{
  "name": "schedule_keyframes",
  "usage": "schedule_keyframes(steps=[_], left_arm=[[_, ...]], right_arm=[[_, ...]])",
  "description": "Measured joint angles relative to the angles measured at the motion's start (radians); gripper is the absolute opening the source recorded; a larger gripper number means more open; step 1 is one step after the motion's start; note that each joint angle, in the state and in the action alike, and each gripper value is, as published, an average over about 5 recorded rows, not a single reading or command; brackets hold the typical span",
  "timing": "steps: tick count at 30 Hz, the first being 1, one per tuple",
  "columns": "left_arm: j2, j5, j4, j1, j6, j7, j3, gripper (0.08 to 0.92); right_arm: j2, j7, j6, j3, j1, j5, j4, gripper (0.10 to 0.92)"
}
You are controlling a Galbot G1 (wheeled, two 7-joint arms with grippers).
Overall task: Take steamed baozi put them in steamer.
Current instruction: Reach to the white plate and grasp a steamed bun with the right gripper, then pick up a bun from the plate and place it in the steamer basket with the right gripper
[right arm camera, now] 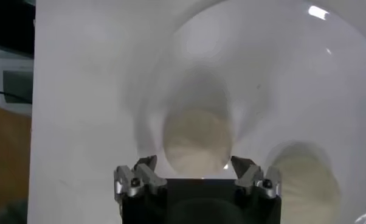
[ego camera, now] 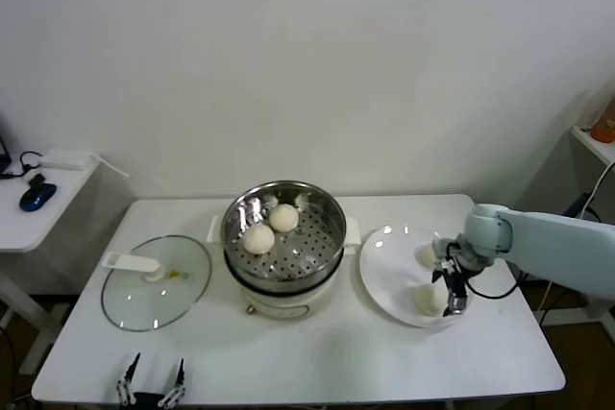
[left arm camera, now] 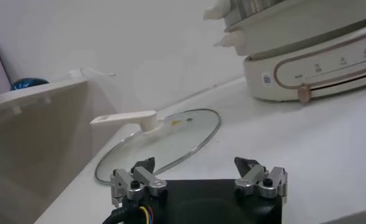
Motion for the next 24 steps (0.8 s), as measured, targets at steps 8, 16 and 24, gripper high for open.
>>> schedule_keyframes(steps=[8, 16, 24], left_arm=[[-0.002, 0.002, -0.007, 0.003, 0.001, -0.002, 0.0, 0.823], [-0.002, 0.005, -0.013, 0.01, 0.001, -0.005, -0.002, 0.823], [-0.001, 0.01, -0.014, 0.004, 0.004, -0.004, -0.001, 0.823]], right_arm=[[-0.011, 0.005, 0.001, 0.031, -0.018, -0.006, 0.004, 0.638], [-0.004, -0.025, 0.047, -0.052, 0.122, 0.028, 0.066, 0.64], [0.088, -0.086, 0.237, -0.154, 0.407, 0.085, 0.124, 0.638]])
